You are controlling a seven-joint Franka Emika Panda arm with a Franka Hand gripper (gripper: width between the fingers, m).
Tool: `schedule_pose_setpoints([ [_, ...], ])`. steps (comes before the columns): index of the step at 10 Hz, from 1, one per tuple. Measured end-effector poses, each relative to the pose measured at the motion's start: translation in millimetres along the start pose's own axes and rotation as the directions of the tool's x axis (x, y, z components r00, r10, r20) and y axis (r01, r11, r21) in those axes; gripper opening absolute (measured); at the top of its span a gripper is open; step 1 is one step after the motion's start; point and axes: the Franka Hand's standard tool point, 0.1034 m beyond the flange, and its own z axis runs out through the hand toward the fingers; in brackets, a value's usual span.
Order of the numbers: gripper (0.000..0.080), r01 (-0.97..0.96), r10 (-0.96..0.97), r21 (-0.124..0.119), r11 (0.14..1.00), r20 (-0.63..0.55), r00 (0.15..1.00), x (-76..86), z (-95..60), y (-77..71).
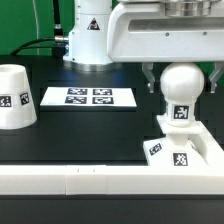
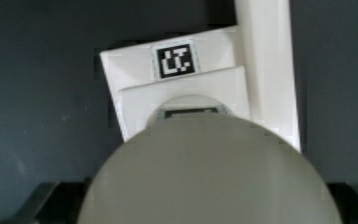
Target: Assemble lamp
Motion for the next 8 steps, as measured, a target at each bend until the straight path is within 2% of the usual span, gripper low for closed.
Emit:
schedule_pose_setpoints([
  [3,0.0579,-0.242,0.242,0.003,0.97,0.003,0.97,-1.1,0.7,-1.9],
  [5,0.0579,-0.396,0.397,-0.013,0.918,0.027,0.918,-5.3,1.2,-4.9],
  [8,0.0579,-0.651,0.649,0.009,0.759,0.068,0.758,-1.9,1.8,-4.6],
])
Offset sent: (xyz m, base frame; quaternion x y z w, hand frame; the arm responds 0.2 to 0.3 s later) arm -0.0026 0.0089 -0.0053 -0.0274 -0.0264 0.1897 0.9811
